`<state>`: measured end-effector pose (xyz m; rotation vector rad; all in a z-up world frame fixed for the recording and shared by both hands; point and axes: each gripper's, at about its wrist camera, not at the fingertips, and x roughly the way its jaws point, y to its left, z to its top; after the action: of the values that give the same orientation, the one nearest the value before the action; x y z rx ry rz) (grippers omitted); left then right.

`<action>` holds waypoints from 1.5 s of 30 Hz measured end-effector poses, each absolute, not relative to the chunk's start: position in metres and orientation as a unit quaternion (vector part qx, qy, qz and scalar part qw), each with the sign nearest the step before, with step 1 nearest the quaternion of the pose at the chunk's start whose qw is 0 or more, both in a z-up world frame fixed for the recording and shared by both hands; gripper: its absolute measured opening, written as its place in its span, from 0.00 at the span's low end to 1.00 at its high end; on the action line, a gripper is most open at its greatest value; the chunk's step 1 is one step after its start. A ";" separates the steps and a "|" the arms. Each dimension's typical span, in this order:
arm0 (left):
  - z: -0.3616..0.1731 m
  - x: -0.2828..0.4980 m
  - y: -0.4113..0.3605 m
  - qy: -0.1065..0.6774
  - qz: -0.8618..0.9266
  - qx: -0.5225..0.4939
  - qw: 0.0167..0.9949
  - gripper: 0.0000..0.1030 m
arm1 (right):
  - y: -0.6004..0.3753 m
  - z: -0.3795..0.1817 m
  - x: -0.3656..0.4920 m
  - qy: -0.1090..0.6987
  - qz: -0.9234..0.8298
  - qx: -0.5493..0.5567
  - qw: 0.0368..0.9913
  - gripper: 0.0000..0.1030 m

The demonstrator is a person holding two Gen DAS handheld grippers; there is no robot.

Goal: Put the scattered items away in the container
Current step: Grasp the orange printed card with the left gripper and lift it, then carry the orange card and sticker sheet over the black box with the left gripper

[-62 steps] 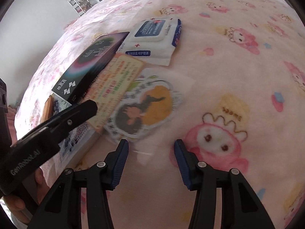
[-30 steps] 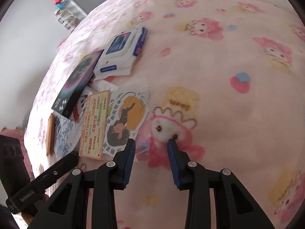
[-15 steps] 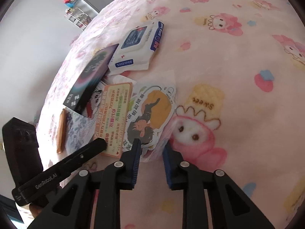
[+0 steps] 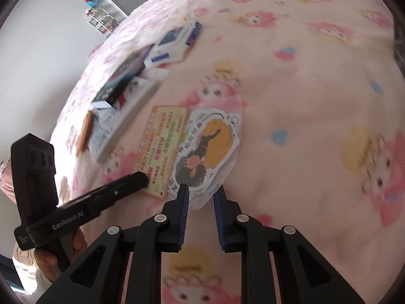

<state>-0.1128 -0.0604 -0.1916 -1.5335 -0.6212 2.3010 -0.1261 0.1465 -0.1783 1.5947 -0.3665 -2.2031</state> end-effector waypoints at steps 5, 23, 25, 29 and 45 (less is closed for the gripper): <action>-0.188 -0.123 -0.055 -0.174 0.811 -0.540 0.143 0.18 | 0.146 -0.187 -0.136 -0.118 -0.788 0.575 0.185 0.17; -0.147 -0.125 -0.027 -0.136 0.833 -0.512 0.162 0.20 | 0.153 -0.149 -0.135 -0.107 -0.817 0.537 0.183 0.16; -0.138 -0.119 -0.016 -0.128 0.836 -0.507 0.168 0.20 | 0.160 -0.136 -0.128 -0.109 -0.824 0.526 0.179 0.16; -0.120 -0.110 0.005 -0.121 0.843 -0.493 0.177 0.20 | 0.176 -0.109 -0.115 -0.098 -0.839 0.508 0.169 0.16; -0.064 -0.115 0.096 -0.068 0.854 -0.462 0.229 0.20 | 0.248 -0.050 -0.107 -0.116 -0.871 0.462 0.118 0.16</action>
<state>-0.1149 0.0957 -0.0639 -1.2719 -0.1863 2.3499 -0.1070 0.2480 -0.0503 1.3518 -0.3382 -2.5501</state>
